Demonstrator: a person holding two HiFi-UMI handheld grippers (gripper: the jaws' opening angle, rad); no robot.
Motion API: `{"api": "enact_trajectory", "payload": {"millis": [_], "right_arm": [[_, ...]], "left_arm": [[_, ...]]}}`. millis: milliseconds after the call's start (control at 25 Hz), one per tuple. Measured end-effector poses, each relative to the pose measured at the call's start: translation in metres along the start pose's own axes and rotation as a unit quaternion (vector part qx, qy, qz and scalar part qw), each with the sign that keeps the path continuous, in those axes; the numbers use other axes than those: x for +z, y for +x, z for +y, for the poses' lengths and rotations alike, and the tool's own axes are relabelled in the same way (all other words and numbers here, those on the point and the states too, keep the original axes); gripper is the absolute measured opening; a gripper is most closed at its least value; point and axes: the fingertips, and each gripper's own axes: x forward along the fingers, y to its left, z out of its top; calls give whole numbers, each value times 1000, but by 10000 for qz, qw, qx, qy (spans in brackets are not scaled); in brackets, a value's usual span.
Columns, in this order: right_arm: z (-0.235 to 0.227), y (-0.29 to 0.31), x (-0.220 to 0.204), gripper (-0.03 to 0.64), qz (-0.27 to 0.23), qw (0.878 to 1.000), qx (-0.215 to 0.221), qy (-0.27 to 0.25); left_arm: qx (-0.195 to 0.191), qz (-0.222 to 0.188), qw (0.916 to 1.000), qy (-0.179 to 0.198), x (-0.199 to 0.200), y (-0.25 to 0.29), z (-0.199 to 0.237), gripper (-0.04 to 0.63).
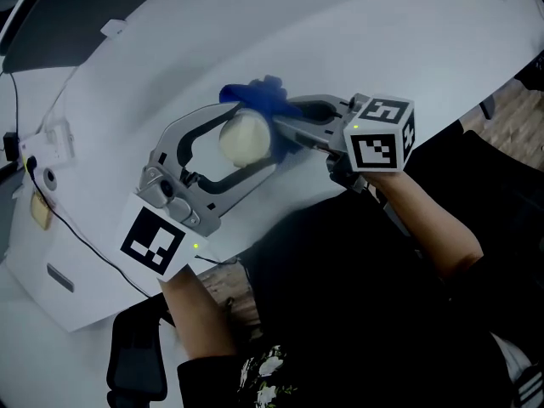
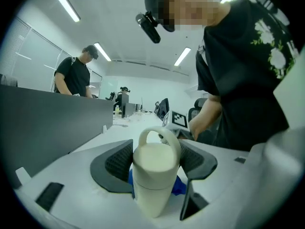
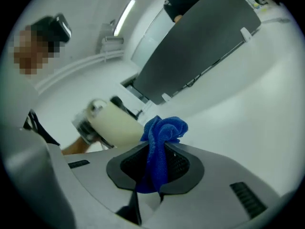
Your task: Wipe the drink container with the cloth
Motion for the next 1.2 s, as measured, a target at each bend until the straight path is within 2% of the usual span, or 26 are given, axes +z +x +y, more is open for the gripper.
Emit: {"api": "enact_trajectory", "payload": {"millis": [120, 200, 360, 480, 560, 640, 720, 760, 800, 840, 880, 960, 1080, 1120, 1200], "right_arm": [[-31, 17, -33, 55, 883, 9925, -681, -495], [-36, 21, -40, 52, 1156, 9874, -861, -652], [-36, 23, -40, 54, 1300, 9826, -920, -959], [-36, 23, -41, 55, 1260, 9840, -875, -907], [-36, 23, -40, 55, 1229, 9843, -861, -927], [-36, 23, -40, 57, 1199, 9843, -884, -943], [-36, 23, -40, 57, 1155, 9841, -957, -955], [-36, 23, -40, 57, 1121, 9840, -997, -959], [-36, 23, -40, 57, 1077, 9842, -1030, -960], [-36, 22, -40, 57, 1019, 9848, -1043, -947], [-34, 21, -38, 57, 942, 9862, -1018, -900], [-24, 10, -29, 57, 679, 9927, -794, -594], [7, -18, 17, 57, -145, 9997, -36, 193], [21, -27, 36, 57, -423, 9981, 276, 342], [46, -35, 69, 57, -797, 9928, 811, 366]], "left_arm": [[23, 11, 10000, 26, 1, 3, 0, 282], [129, 56, 9999, 22, 2, 4, 1, 282], [581, 395, 9975, 51, -7, 7, 4, 287], [1321, 177, 9910, -147, -5, 0, 9, 308], [2116, -107, 9766, -363, 3, -7, 10, 310], [2923, -359, 9543, -498, 12, -11, 8, 311], [3587, -376, 9309, -587, 13, -11, 10, 311], [3840, -287, 9209, -601, 10, -12, 12, 310], [3997, -193, 9146, -575, 8, -13, 14, 308], [4033, -122, 9136, -510, 7, -13, 16, 252], [3946, -75, 9179, -411, 8, -11, 16, 230], [3434, -31, 9391, -132, 10, -8, 13, 227], [2141, -37, 9764, 275, 5, -9, 4, 225], [1694, -51, 9850, 336, 3, -12, 3, 225], [960, -97, 9947, 367, 2, -16, 4, 224]]}}
